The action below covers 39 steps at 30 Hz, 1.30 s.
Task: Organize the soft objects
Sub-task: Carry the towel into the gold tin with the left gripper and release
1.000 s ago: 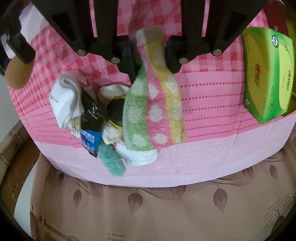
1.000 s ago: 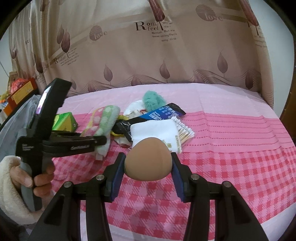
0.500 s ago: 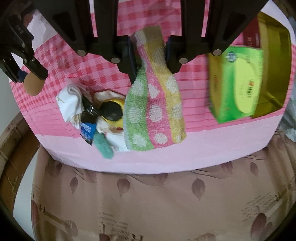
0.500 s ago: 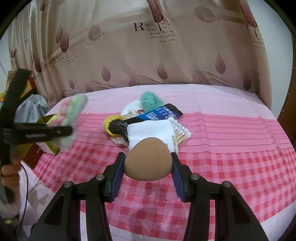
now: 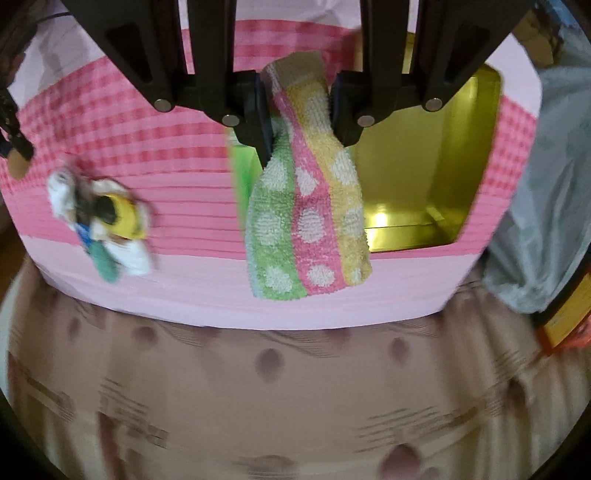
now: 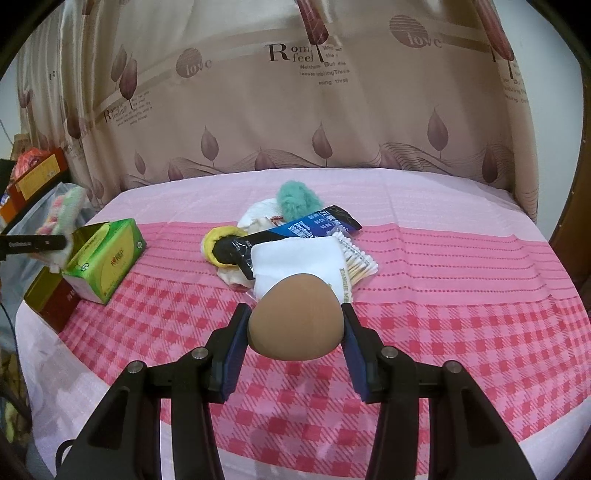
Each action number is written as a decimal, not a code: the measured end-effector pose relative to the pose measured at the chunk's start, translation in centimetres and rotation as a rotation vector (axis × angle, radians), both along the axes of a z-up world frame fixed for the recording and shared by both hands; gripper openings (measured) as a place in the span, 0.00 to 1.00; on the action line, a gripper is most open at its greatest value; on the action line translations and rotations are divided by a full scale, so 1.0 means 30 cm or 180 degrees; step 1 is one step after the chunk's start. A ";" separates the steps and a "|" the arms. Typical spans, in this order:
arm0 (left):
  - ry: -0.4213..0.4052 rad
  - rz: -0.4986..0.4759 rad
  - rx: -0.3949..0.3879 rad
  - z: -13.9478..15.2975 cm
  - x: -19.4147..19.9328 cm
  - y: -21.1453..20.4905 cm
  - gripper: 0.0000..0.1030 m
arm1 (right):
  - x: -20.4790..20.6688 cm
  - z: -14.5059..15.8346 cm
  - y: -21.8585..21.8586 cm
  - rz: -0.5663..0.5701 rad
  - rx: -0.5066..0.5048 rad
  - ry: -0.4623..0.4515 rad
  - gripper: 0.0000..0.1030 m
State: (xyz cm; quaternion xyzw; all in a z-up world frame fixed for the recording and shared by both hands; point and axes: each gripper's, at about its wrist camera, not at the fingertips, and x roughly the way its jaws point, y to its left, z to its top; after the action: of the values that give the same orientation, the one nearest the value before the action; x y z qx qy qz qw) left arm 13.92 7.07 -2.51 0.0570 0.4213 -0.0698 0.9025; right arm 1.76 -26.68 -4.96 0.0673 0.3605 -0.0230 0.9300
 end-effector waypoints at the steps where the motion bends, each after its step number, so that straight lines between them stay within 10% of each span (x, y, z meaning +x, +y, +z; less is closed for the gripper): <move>1: -0.0003 0.0061 0.0015 -0.001 0.005 0.034 0.25 | 0.001 -0.001 0.002 0.0001 -0.0004 0.0003 0.43; 13: 0.0323 0.0697 0.0053 -0.145 0.094 0.410 0.25 | 0.006 -0.007 0.032 0.0005 -0.0142 0.0037 0.43; 29: 0.0622 0.0797 0.0073 -0.243 0.097 0.463 0.38 | 0.002 -0.014 0.073 0.0001 -0.0239 0.0096 0.43; 39: 0.0238 0.0978 -0.0232 -0.141 0.020 0.530 0.40 | -0.001 0.022 0.195 0.0234 -0.0283 0.0039 0.43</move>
State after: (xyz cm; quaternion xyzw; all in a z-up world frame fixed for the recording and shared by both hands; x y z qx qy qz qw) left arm 14.51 22.95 -6.76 -0.0435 0.4555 0.0517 0.8877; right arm 1.74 -20.84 -4.30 0.0124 0.3670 -0.0051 0.9301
